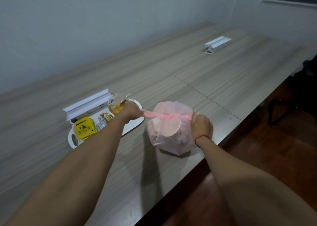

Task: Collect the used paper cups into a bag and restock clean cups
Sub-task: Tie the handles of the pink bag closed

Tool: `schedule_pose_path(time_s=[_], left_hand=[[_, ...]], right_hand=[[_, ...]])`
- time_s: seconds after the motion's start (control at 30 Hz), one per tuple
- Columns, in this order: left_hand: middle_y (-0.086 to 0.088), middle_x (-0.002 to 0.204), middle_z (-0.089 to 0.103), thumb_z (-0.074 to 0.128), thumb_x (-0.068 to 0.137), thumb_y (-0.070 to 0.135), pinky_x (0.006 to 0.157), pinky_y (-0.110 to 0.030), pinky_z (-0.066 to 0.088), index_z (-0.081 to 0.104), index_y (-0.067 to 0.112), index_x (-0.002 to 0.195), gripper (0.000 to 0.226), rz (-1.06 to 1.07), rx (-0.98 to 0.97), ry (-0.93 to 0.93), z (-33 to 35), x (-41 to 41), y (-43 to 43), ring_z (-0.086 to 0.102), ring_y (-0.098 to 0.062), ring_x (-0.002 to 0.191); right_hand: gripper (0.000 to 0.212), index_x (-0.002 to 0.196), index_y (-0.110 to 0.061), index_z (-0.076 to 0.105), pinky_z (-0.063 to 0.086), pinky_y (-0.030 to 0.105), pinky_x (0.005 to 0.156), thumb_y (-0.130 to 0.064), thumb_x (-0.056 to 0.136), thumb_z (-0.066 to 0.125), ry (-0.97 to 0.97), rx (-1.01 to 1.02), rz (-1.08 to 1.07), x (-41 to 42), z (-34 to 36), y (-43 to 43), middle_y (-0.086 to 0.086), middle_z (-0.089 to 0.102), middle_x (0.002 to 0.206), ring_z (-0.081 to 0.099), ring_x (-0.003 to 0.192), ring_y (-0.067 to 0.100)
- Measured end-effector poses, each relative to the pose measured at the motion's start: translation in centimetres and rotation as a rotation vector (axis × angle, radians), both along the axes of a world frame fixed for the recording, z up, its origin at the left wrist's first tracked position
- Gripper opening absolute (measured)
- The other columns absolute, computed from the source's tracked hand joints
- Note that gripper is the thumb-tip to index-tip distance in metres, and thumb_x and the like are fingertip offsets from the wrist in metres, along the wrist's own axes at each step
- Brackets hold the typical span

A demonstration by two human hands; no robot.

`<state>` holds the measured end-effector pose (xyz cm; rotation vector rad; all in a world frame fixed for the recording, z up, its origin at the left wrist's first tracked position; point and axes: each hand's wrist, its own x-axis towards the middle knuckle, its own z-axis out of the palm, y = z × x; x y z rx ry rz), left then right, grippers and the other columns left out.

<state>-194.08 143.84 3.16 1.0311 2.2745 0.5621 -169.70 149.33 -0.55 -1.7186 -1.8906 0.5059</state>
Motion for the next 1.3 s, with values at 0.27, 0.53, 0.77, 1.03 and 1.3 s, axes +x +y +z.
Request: schedule_pose_path(time_s=[0.27, 0.53, 0.77, 1.03, 1.3], left_hand=[[-0.018, 0.089, 0.058, 0.041, 0.092, 0.01, 0.046, -0.026, 0.053, 0.057, -0.003, 0.1, 0.022, 0.239, 0.306, -0.601, -0.3, 2.8, 0.2, 0.059, -0.024, 0.071], [-0.011, 0.083, 0.067, 0.066, 0.077, -0.01, 0.063, -0.021, 0.059, 0.066, 0.0, 0.096, 0.022, 0.211, 0.295, -0.538, -1.4, 5.4, 0.2, 0.066, -0.017, 0.072], [-0.006, 0.087, 0.064, 0.05, 0.098, 0.023, 0.069, -0.027, 0.046, 0.067, 0.0, 0.099, 0.029, 0.263, 0.4, -0.418, -2.2, 6.7, 0.5, 0.059, -0.019, 0.082], [-0.002, 0.07, 0.055, 0.037, 0.095, 0.013, 0.061, -0.024, 0.045, 0.059, 0.011, 0.085, 0.024, 0.493, 0.47, -0.666, -1.7, 7.4, 1.4, 0.052, -0.016, 0.063], [0.001, 0.051, 0.036, 0.03, 0.088, 0.009, 0.05, -0.016, 0.039, 0.039, 0.012, 0.055, 0.034, 0.369, 0.413, -0.631, -0.4, 7.9, 1.3, 0.044, -0.015, 0.049]], right_hand=[[0.066, 0.096, 0.005, 0.066, 0.05, 0.039, 0.076, -0.05, 0.098, 0.029, 0.297, -0.243, -0.037, -1.6, 0.6, 0.2, 0.021, 0.065, 0.092, 0.063, 0.088, 0.033], [0.037, 0.083, -0.01, 0.065, 0.054, 0.029, 0.07, -0.04, 0.067, 0.079, 0.527, -0.475, 0.146, -3.0, 1.0, -0.2, 0.003, 0.065, 0.078, 0.062, 0.073, 0.02], [0.025, 0.092, -0.011, 0.067, 0.056, 0.035, 0.072, -0.035, 0.084, 0.065, 0.775, -0.671, 0.059, -4.2, 1.7, -0.4, 0.003, 0.068, 0.074, 0.063, 0.068, 0.019], [0.037, 0.075, -0.016, 0.06, 0.037, 0.025, 0.041, -0.031, 0.099, 0.036, 0.841, -0.735, 0.089, -5.4, 3.1, -1.2, 0.003, 0.052, 0.064, 0.045, 0.045, 0.015], [0.061, 0.106, -0.004, 0.067, 0.047, 0.024, 0.054, -0.04, 0.1, 0.017, 0.885, -0.807, 0.08, -6.0, 3.8, -1.1, 0.01, 0.064, 0.083, 0.062, 0.075, 0.023]])
